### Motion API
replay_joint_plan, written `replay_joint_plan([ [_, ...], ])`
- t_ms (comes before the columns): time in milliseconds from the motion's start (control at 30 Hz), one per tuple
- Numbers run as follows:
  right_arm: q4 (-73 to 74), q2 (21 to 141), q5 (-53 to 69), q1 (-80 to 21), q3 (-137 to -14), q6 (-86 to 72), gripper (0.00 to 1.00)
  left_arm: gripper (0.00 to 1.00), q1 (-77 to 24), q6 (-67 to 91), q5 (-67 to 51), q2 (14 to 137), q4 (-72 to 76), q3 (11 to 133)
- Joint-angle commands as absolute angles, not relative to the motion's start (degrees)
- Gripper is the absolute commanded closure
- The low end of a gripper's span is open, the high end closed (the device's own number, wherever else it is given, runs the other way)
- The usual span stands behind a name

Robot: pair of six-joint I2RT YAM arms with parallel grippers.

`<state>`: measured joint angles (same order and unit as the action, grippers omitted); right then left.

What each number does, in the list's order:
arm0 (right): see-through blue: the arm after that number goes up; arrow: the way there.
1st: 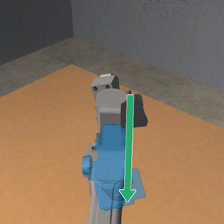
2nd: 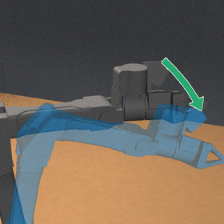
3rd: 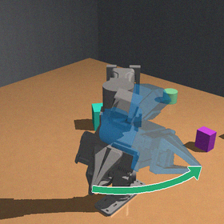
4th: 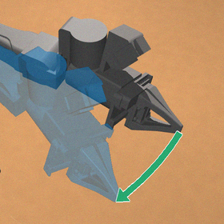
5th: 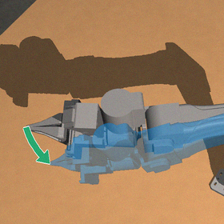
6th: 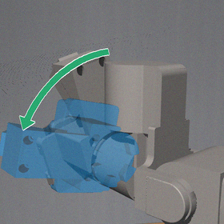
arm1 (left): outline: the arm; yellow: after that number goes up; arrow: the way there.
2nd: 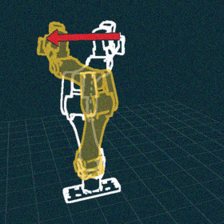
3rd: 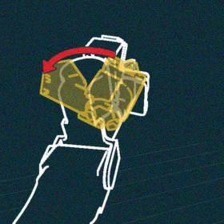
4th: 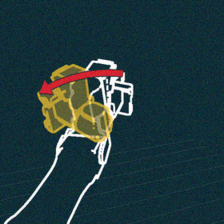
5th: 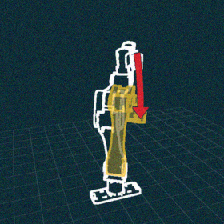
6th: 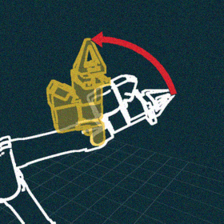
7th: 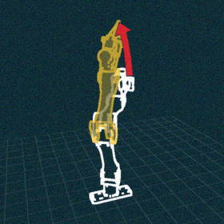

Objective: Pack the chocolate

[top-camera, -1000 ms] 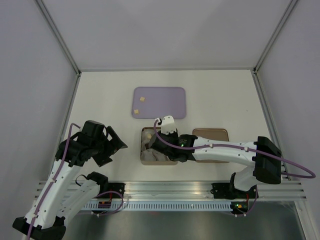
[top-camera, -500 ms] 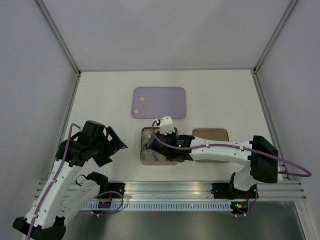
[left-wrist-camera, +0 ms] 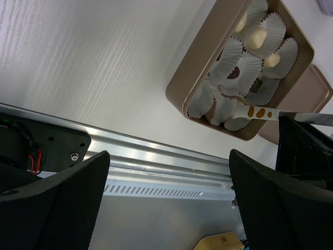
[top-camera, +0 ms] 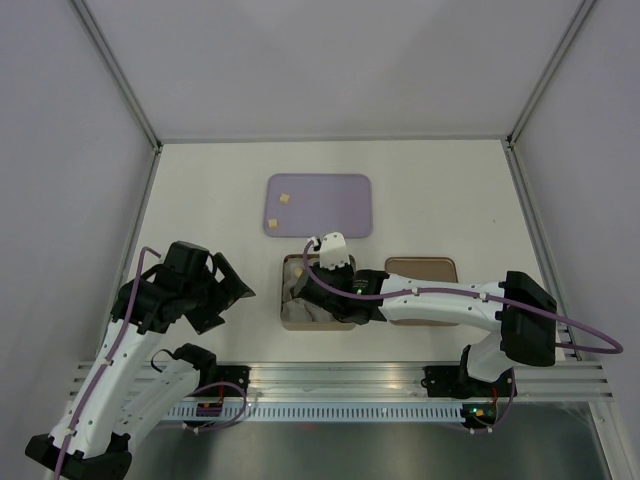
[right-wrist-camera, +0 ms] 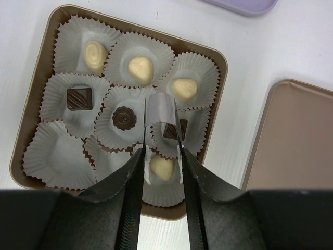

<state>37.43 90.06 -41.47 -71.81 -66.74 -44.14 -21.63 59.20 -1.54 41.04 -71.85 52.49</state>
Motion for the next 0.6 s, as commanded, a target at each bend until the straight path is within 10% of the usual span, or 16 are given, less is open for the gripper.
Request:
replay_joint_plan([
  [0,37.9,90.2,-43.9,-71.9,-68.6,-44.6,0.62,0.0,-21.8,58.5,-1.2,40.7,-71.6,52.9],
  [567,42.5,83.4,-44.6,-71.9,-75.2,-42.8,0.64,0.0,-21.8,58.9,-1.3,41.2,-71.7,53.2],
])
